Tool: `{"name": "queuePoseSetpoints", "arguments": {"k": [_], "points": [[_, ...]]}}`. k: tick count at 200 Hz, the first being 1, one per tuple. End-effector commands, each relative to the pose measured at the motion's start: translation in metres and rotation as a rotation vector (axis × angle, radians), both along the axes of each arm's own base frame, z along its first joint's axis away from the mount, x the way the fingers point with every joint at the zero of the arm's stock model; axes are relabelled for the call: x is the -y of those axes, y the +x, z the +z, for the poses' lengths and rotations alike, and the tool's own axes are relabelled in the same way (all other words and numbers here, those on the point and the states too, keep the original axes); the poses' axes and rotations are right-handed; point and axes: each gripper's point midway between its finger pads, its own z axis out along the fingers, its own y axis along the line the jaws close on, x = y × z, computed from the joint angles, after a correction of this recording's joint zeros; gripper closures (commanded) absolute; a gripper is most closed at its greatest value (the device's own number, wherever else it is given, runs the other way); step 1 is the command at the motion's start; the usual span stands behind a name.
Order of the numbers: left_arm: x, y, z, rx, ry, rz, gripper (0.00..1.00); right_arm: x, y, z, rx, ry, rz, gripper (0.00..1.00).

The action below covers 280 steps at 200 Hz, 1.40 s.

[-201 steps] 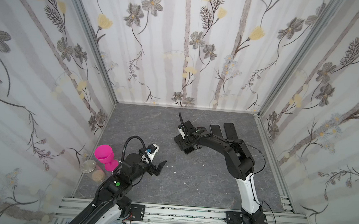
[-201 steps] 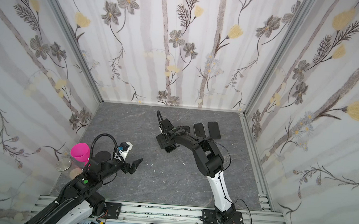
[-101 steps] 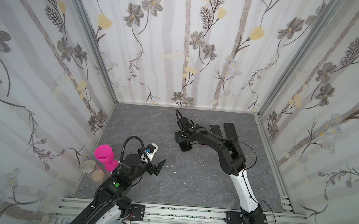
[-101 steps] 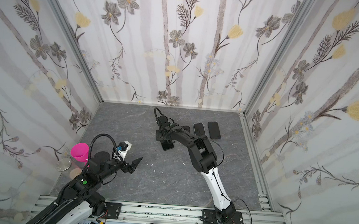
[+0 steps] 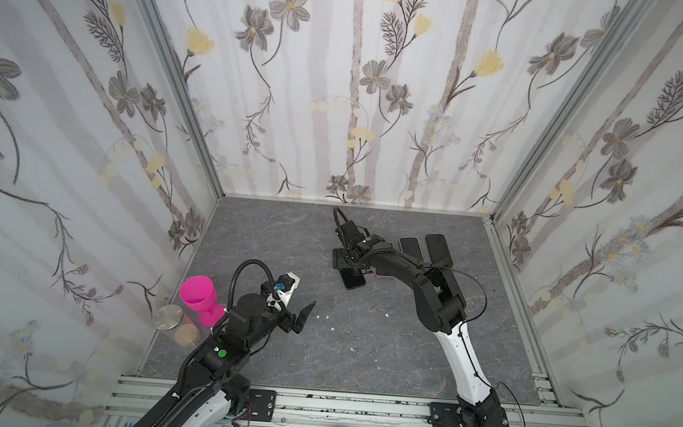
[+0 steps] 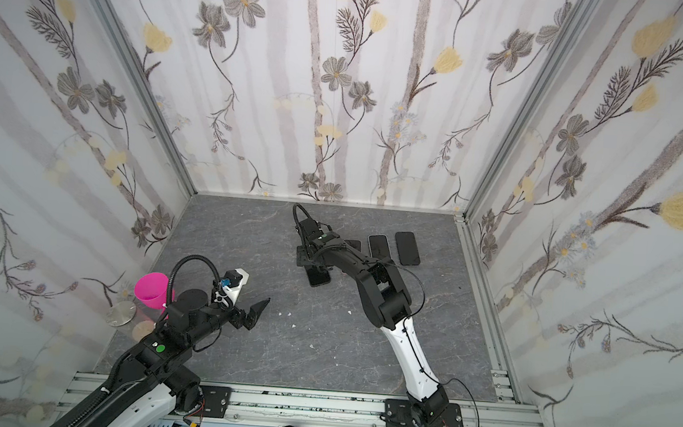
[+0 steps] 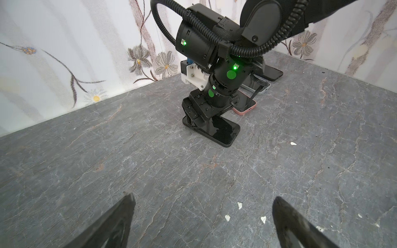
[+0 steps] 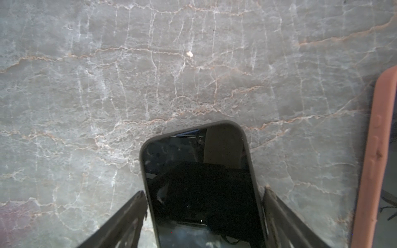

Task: Put the phone into the phone case
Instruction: 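Carry the cased phone with the right gripper to the far row and set it down, then release the cased phone and raise the right gripper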

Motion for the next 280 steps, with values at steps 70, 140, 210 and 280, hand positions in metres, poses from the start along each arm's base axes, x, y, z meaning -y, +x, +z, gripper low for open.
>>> {"name": "queuePoseSetpoints", "arguments": {"k": [70,140,210,280], "points": [[-0.001,0.003,0.009,0.036,-0.022,0.01,0.0,0.019,-0.008,-0.023,-0.027,-0.146,-0.004,0.16],[-0.001,0.003,0.009,0.038,-0.02,0.013,0.0,0.034,0.01,-0.036,-0.044,-0.122,-0.069,0.2],[-0.001,0.004,0.009,0.04,-0.017,0.016,0.0,0.028,0.033,-0.007,0.0,-0.015,-0.1,0.21],[-0.002,0.018,0.03,0.029,-0.057,0.073,0.0,0.033,0.04,0.084,0.137,0.041,-0.115,0.11]]}}
